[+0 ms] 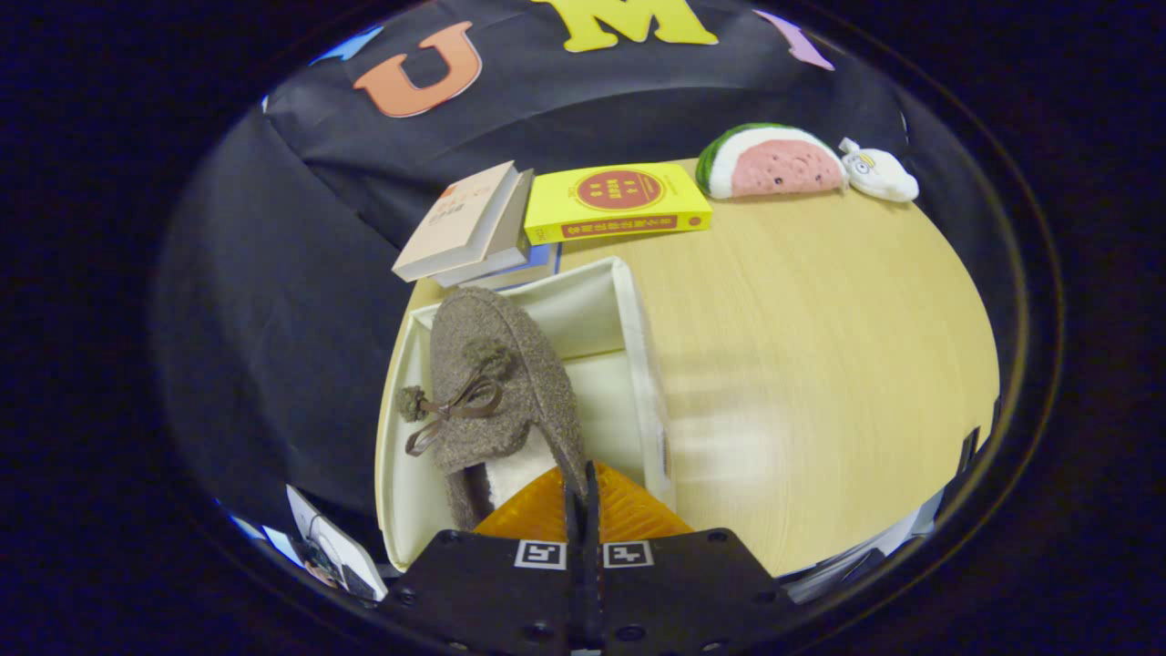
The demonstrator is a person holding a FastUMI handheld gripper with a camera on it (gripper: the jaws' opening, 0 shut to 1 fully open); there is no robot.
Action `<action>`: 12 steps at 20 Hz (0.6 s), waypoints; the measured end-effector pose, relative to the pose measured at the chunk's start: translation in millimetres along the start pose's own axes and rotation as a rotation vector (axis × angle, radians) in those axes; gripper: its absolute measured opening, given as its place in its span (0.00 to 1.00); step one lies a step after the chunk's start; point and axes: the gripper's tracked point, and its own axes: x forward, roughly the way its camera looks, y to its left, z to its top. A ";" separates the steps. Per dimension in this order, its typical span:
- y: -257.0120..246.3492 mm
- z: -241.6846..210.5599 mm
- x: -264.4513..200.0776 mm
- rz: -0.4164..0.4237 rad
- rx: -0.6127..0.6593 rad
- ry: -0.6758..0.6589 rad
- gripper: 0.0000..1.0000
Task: Open the storage box then place both shoes into the box .Put the left shoe in first, then the right shoe, with the right side of both shoes facing outward in a uniform manner.
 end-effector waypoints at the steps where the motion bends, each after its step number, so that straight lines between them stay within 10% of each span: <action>1: -0.3 0.1 -0.9 -0.008 -0.003 -0.019 0.00; 12: 3.8 -17.5 -7.5 -0.041 -0.049 -0.044 0.07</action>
